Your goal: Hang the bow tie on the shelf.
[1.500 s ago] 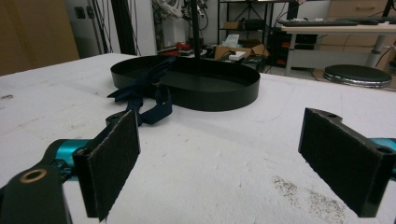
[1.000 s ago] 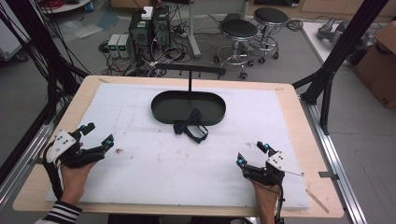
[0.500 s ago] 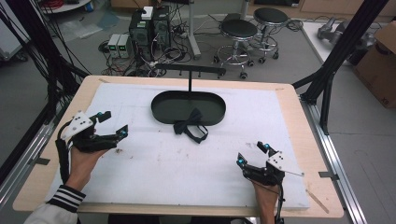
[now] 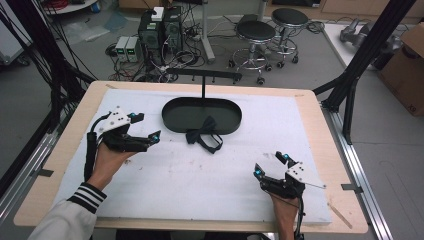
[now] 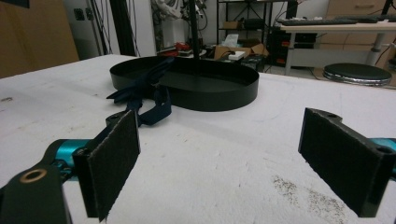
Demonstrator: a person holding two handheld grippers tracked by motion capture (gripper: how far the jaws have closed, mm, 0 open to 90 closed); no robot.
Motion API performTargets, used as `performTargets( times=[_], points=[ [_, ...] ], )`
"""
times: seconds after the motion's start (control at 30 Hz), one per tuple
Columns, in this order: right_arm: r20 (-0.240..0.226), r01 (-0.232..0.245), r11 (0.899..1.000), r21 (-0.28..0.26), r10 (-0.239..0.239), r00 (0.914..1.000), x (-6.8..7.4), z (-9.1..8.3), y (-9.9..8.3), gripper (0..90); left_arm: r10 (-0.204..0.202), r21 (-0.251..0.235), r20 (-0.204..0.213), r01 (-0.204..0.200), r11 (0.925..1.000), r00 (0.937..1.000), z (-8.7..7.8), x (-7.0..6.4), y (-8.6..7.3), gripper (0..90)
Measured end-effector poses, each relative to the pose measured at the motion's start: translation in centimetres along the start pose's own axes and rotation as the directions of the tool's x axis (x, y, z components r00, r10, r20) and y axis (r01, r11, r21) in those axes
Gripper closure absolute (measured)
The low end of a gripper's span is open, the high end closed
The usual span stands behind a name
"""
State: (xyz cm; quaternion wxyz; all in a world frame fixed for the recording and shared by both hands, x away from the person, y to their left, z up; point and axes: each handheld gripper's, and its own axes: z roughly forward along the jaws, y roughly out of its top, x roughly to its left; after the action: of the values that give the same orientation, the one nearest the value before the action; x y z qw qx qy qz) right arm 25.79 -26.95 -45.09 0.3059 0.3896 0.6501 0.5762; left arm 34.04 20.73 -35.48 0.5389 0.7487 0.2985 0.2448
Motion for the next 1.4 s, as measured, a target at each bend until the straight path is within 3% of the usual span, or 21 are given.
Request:
performTargets(
  times=[0.2, 0.4, 0.57, 0.9, 1.07, 1.17, 1.23, 1.4],
  points=[
    [0.000, -0.002, 1.000, 0.000, 0.002, 1.0000, 0.0, 0.0, 0.0, 11.7, 0.013, 0.042, 0.017, -0.014, 0.9990, 0.9998, 1.5, -0.5, 1.1, 14.8],
    [0.003, -0.004, 1.000, 0.000, 0.004, 1.0000, 0.0, 0.0, 0.0, 11.7, 0.019, 0.143, 0.020, -0.021, 0.9895, 0.9996, 3.7, -1.2, 1.9, 15.2],
    [0.008, -0.008, 1.000, -0.002, 0.008, 0.9999, 0.0, 0.0, 0.0, 11.7, 0.025, 0.187, 0.041, -0.033, 0.9817, 0.9988, 5.0, -1.6, 2.3, 15.4],
    [0.008, -0.013, 1.000, -0.007, 0.013, 0.9999, -0.1, -0.1, 0.0, 11.7, 0.087, 0.292, 0.088, -0.109, 0.9502, 0.9924, 8.8, -3.0, 2.8, 15.9],
    [0.006, -0.014, 1.000, -0.012, 0.014, 0.9999, -0.1, -0.1, 0.0, 11.7, 0.089, 0.324, 0.104, -0.119, 0.9385, 0.9905, 10.5, -3.5, 2.9, 15.9],
    [0.005, -0.012, 1.000, -0.014, 0.012, 0.9999, -0.1, -0.1, 0.0, 11.7, 0.090, 0.330, 0.115, -0.123, 0.9359, 0.9893, 11.5, -3.6, 2.8, 15.9],
    [0.004, -0.010, 1.000, -0.015, 0.010, 0.9999, -0.1, -0.1, 0.0, 11.7, 0.103, 0.351, 0.120, -0.139, 0.9260, 0.9874, 12.5, -3.7, 2.3, 15.9],
    [0.002, -0.021, 1.000, -0.012, 0.021, 0.9998, -0.1, -0.2, 0.0, 11.7, 0.114, 0.372, 0.122, -0.152, 0.9158, 0.9860, 13.4, -4.0, 1.9, 15.9]
  ],
)
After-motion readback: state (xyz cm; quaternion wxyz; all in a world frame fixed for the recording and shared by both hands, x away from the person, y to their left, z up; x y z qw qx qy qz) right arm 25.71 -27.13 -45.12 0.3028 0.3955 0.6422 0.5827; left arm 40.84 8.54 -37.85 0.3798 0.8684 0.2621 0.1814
